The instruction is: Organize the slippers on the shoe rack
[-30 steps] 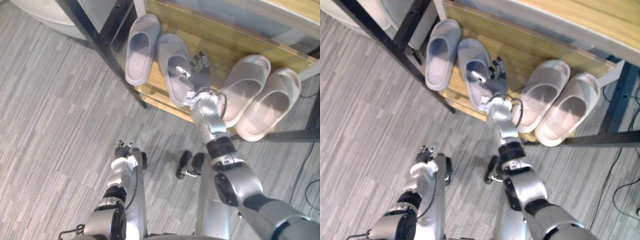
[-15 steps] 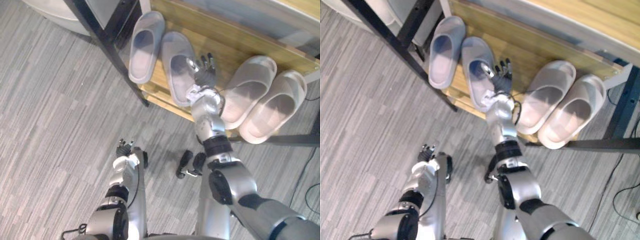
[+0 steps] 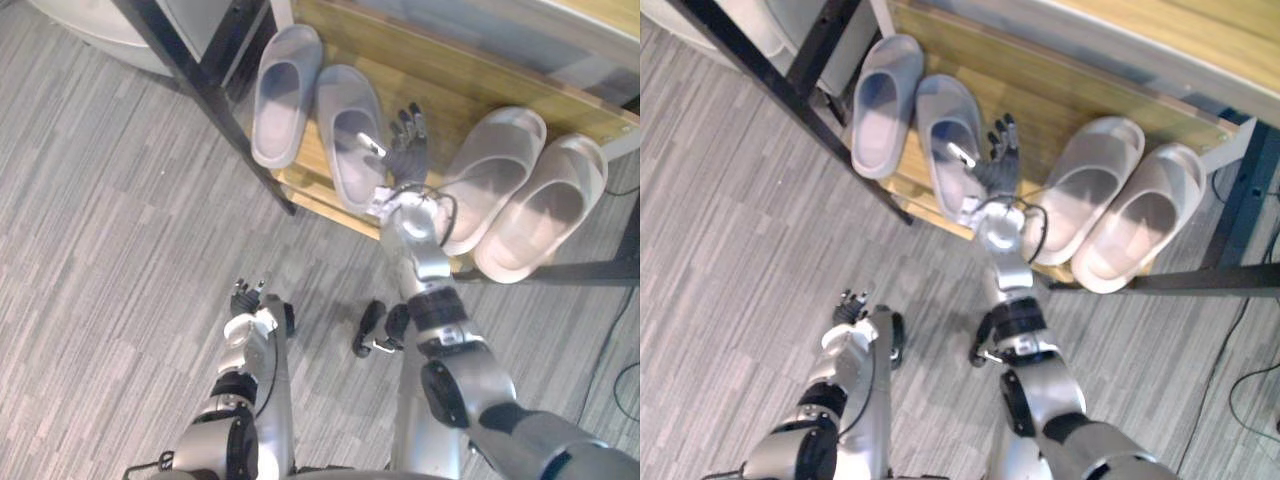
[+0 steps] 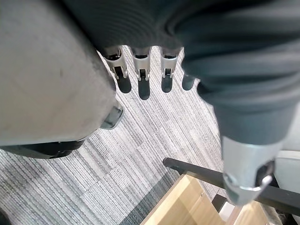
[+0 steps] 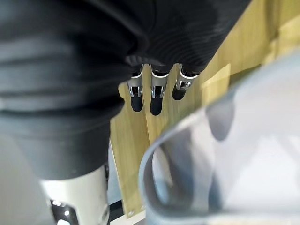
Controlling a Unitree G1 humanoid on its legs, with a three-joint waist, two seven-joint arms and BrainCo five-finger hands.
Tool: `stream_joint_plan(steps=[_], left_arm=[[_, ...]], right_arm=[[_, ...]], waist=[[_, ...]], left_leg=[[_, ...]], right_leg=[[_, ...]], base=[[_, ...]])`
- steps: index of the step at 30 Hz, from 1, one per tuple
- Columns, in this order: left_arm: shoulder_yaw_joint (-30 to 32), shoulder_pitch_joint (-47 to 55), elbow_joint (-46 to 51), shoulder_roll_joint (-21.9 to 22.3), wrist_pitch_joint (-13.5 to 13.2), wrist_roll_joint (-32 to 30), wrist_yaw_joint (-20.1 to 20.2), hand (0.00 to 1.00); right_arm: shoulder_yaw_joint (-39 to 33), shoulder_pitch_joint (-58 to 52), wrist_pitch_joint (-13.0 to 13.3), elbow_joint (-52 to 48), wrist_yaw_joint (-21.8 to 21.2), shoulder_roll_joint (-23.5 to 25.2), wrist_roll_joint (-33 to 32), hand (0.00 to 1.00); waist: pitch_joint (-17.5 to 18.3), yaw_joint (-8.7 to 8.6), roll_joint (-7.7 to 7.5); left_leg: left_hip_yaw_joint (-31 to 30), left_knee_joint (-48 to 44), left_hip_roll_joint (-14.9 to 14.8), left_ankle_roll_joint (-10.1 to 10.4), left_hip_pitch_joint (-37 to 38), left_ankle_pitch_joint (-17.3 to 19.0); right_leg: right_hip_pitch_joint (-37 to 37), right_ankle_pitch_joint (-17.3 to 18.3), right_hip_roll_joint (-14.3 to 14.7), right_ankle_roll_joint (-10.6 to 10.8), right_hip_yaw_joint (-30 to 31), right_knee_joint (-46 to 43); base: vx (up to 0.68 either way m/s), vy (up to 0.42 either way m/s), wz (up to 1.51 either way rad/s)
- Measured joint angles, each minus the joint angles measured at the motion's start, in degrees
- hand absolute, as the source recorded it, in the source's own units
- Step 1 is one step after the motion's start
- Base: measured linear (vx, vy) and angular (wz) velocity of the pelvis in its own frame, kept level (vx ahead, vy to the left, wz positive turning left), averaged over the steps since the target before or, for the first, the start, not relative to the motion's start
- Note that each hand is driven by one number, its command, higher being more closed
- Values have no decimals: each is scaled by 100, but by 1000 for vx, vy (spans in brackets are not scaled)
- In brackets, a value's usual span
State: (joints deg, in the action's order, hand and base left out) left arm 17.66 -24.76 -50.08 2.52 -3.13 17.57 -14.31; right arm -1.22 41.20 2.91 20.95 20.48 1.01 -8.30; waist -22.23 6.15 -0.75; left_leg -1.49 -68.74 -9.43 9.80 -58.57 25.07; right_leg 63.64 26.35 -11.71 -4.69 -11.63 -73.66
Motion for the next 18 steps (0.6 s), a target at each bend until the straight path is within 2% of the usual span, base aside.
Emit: stream_joint_plan(steps=[8, 18], left_arm=[[411, -4, 55, 44, 95, -18, 103, 0], [618, -11, -2, 44, 129, -174, 105, 0]], right_arm=[[294, -1179, -52, -714, -170, -4, 439, 0], [427, -1619, 50, -882, -485, -12, 574, 0]], waist=[[-135, -38, -3], [-182, -37, -17]], left_leg=[[77, 14, -84, -7, 178, 13], [139, 73, -102, -8, 296, 13]], right_leg=[[-175, 0, 53, 10, 25, 56], [-287, 3, 55, 8, 49, 79]], base=[[-24, 2, -5], [0, 0, 0]])
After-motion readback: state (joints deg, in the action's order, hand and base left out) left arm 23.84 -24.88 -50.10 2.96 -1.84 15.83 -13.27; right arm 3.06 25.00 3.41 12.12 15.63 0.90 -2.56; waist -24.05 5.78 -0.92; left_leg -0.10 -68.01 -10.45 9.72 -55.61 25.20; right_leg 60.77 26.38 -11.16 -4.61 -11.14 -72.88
